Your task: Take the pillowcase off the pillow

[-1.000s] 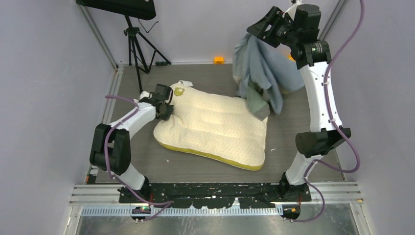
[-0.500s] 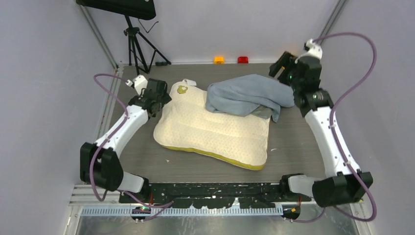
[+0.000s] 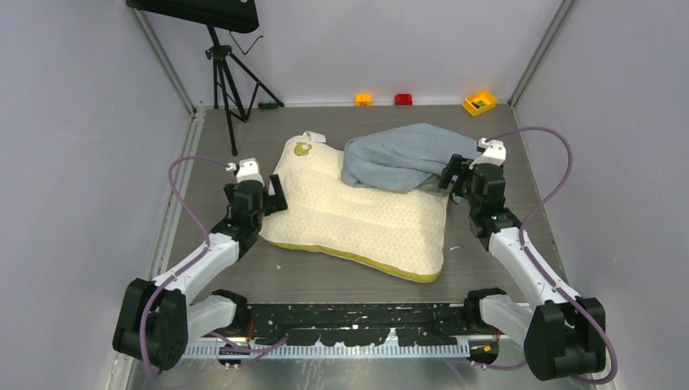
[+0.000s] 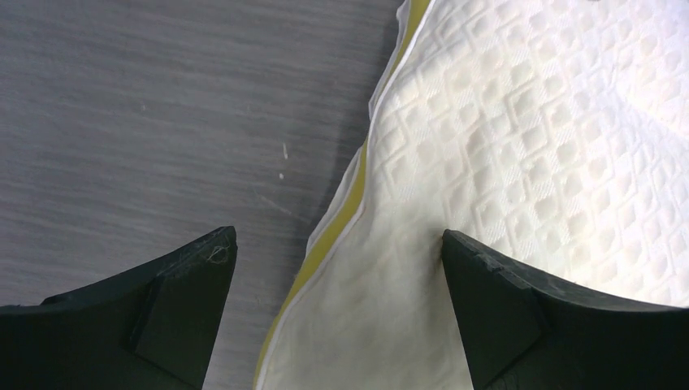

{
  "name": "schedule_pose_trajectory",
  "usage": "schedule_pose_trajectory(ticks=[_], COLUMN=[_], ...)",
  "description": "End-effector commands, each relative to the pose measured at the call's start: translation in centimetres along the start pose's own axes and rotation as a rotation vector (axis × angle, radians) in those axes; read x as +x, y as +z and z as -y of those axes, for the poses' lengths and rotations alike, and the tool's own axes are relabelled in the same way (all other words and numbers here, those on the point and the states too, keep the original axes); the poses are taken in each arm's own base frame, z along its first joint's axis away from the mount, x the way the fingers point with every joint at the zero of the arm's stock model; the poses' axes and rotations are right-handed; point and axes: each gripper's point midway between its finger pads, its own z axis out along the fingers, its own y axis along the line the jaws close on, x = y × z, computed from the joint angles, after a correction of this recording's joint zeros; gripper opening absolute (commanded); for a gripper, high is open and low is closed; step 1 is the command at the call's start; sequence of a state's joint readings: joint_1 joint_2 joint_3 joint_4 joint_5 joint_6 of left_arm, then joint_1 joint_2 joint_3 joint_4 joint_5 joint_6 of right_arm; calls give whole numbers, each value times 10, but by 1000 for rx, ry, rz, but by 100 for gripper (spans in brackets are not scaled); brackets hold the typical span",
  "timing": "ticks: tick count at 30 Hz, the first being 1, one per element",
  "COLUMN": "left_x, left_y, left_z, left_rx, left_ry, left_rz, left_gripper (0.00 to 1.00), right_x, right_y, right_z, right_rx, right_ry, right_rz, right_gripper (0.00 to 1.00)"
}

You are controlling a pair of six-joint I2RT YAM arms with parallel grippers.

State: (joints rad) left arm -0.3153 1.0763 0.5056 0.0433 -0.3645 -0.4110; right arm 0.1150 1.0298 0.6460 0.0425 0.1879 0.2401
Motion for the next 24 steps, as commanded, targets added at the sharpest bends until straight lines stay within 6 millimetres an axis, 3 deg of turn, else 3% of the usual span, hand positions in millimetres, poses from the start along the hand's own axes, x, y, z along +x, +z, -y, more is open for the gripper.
schedule_pose_trajectory(ticks=[1, 3, 8, 13, 20, 24], left_x=[-42, -48, -59, -60, -61, -52], left_y=[15, 21, 37, 49, 52, 42], left_z=[8, -1, -1, -20, -30, -33], left_rx=[13, -47, -60, -89, -97, -90], left_ry=[110, 139, 185, 171, 172, 180], left_rz=[188, 220, 244, 254, 252, 233], left_gripper=[100, 100, 100, 100, 100, 100], right_x=[-18, -5, 22, 35, 58, 58], right_y=[0, 3, 15, 20, 40, 48], right_z=[-4, 0, 10, 39, 55, 60], right_rx=[-46, -43, -2, 127, 167, 180], right_ry=[-21, -48, -50, -82, -71, -69], right_rz=[168, 161, 114, 155, 154, 168], right_gripper=[83, 83, 84, 85, 85, 85])
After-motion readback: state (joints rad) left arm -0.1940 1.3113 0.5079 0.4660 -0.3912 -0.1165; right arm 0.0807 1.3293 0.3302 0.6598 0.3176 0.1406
